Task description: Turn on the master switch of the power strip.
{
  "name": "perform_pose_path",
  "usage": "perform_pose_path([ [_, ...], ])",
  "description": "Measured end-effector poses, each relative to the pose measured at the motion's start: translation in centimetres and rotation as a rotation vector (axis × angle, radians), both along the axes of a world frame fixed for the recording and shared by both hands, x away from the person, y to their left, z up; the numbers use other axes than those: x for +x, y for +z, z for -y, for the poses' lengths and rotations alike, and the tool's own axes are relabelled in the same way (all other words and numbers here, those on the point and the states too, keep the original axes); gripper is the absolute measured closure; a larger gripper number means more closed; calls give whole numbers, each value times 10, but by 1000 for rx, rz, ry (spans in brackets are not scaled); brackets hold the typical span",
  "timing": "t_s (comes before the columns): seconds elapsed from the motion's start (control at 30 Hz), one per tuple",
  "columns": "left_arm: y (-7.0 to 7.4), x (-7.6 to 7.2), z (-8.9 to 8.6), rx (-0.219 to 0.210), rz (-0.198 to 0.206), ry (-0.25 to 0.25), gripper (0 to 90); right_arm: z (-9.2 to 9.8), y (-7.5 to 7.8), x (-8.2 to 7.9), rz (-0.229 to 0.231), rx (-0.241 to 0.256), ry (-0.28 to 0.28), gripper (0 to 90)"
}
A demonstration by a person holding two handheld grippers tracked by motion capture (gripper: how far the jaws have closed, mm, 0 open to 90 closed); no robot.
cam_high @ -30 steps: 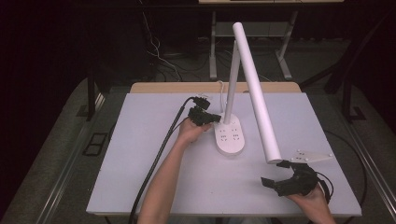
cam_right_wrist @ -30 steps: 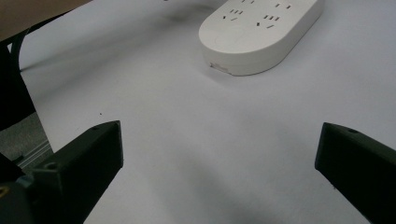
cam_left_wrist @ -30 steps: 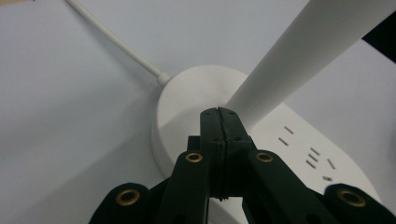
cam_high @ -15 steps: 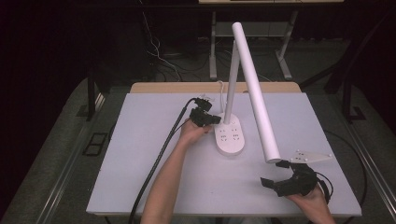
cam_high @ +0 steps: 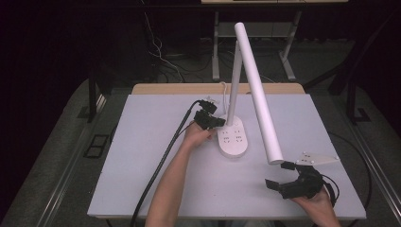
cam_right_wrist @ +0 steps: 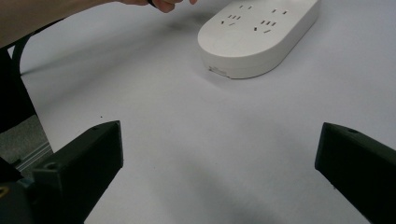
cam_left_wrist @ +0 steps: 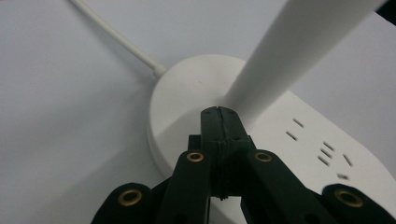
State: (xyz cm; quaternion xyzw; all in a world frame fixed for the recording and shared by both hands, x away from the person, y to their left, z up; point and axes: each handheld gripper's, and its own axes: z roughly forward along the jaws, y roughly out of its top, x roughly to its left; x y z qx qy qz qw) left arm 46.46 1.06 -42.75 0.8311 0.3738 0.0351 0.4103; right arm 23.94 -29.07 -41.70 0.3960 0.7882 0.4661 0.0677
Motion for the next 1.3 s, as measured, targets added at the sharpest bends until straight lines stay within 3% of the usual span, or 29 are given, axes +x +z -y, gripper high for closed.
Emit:
perform_pose_path([
  [0.3, 0, 0, 1, 16, -11, 8, 900, 2, 1, -2, 5, 5, -4, 5],
  [0.57, -1, 0, -1, -8, -20, 15, 900, 2, 0, -1, 2, 5, -4, 5],
  [0.67, -2, 2, -3, -53, -48, -1, 900, 2, -1, 0, -2, 5, -4, 6],
  [0.8, 1, -1, -3, -49, -33, -17, 900, 2, -2, 1, -6, 6, 0, 6],
  [0.87, 3, -1, -5, -16, -20, -30, 900, 2, -2, 1, -10, 3, 0, 6],
  [0.93, 4, -1, -8, -22, -13, -27, 900, 2, -3, 2, -8, 3, 4, 5],
  [0.97, 5, -3, -8, -46, -9, -13, 900, 1, -3, 3, -6, 2, 6, 5],
  [1.17, 16, -8, -11, -10, 64, -37, 900, -1, -4, 3, -19, 0, 4, 6],
  [1.3, 25, -12, -14, -4, 86, -45, 900, -1, -4, 3, -15, -1, 4, 5],
])
